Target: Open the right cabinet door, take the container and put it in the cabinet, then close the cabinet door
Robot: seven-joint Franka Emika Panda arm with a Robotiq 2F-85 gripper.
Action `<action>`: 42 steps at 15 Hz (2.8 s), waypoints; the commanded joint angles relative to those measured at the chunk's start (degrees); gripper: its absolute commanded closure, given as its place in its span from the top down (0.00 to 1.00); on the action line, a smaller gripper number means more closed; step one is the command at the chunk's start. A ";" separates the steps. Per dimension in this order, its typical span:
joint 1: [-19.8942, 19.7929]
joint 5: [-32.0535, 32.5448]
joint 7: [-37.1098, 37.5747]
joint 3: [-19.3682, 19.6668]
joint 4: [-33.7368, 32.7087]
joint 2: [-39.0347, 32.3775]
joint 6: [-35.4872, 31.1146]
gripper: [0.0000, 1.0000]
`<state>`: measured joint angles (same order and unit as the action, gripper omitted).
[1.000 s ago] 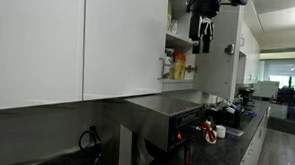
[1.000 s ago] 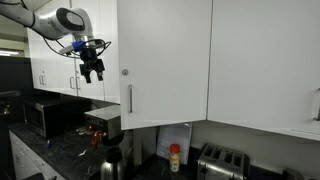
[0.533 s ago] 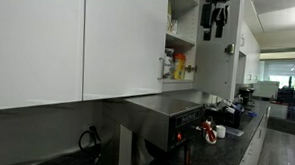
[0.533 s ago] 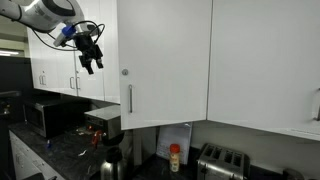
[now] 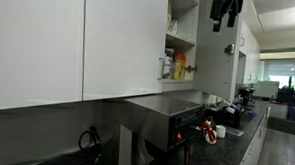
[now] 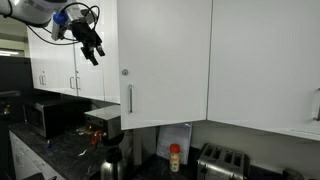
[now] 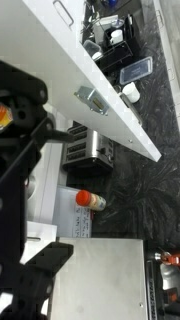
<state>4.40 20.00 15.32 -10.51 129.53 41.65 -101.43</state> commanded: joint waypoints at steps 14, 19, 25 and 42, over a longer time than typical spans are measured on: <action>-5.12 9.16 10.31 -1.71 15.39 12.60 -12.03 1.00; -9.55 10.08 11.48 -1.40 16.80 14.98 -14.91 1.00; -13.87 10.25 11.24 -0.12 17.71 17.16 -17.71 1.00; -18.06 8.06 1.99 5.29 24.25 14.35 -41.97 1.00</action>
<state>-14.06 29.17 21.39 -5.59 153.08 58.04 -138.88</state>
